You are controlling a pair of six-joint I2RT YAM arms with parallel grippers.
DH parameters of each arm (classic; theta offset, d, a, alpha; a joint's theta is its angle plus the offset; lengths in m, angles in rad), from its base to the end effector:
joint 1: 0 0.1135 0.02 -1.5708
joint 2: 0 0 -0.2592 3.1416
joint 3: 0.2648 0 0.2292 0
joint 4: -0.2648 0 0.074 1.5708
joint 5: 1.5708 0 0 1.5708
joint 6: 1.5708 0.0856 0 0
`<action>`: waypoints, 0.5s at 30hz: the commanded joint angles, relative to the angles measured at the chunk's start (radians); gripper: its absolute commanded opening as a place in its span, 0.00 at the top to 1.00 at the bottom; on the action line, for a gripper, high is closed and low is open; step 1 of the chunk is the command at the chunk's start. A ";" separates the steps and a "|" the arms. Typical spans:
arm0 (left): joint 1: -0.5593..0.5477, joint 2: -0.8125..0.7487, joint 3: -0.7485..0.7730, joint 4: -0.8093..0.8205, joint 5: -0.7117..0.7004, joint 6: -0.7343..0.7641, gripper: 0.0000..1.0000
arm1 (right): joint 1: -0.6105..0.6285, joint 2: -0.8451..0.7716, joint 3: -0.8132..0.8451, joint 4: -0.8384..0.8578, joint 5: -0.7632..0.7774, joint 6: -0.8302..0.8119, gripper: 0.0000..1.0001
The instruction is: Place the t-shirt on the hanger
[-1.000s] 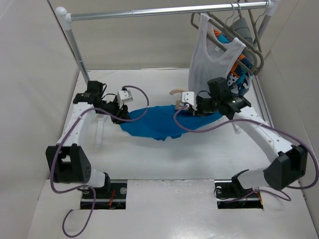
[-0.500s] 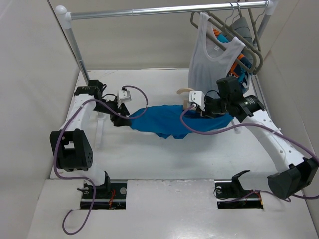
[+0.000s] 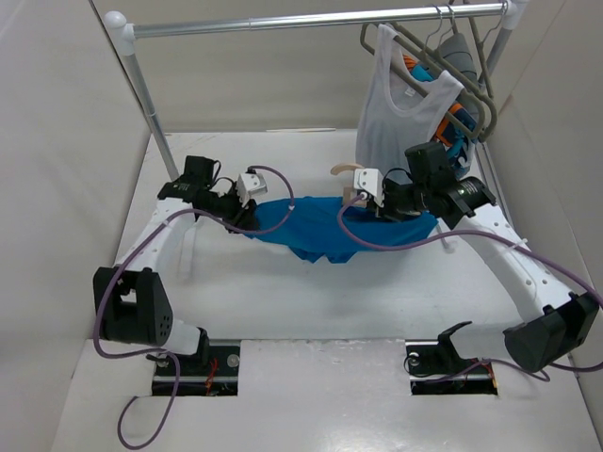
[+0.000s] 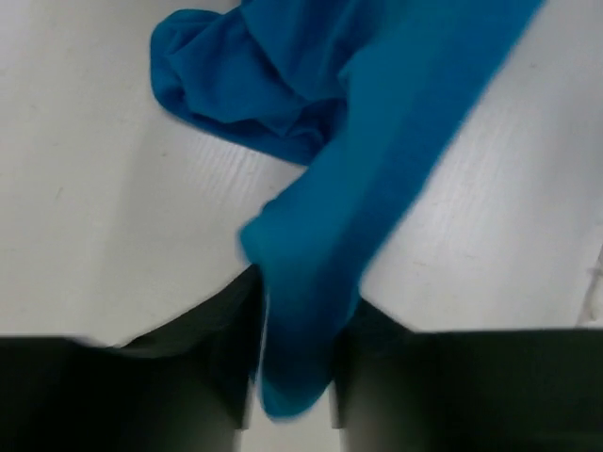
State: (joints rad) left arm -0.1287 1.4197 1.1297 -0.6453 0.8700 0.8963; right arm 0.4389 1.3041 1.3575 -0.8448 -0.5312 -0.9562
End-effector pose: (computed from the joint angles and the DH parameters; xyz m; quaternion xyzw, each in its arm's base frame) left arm 0.2760 -0.1017 0.2600 0.5372 0.6862 -0.2651 0.4126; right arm 0.2289 0.1554 0.3301 -0.6498 0.6200 0.1410 0.4165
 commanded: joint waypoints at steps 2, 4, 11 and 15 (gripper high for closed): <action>-0.012 0.059 0.022 0.073 -0.086 -0.076 0.90 | 0.009 -0.012 0.055 0.072 -0.044 0.025 1.00; -0.012 0.077 0.031 0.043 -0.086 -0.065 1.00 | 0.009 -0.012 0.046 0.072 -0.033 0.025 1.00; 0.130 0.119 0.145 -0.049 -0.019 -0.042 1.00 | -0.040 -0.022 0.046 -0.046 0.062 0.013 1.00; 0.225 0.165 0.231 -0.088 -0.057 -0.033 1.00 | -0.080 -0.049 0.037 -0.095 0.109 0.004 1.00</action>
State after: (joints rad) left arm 0.0399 1.5658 1.2972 -0.6811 0.8268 0.8539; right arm 0.3935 1.3029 1.3605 -0.8848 -0.4774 -0.9459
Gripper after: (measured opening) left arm 0.010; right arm 0.123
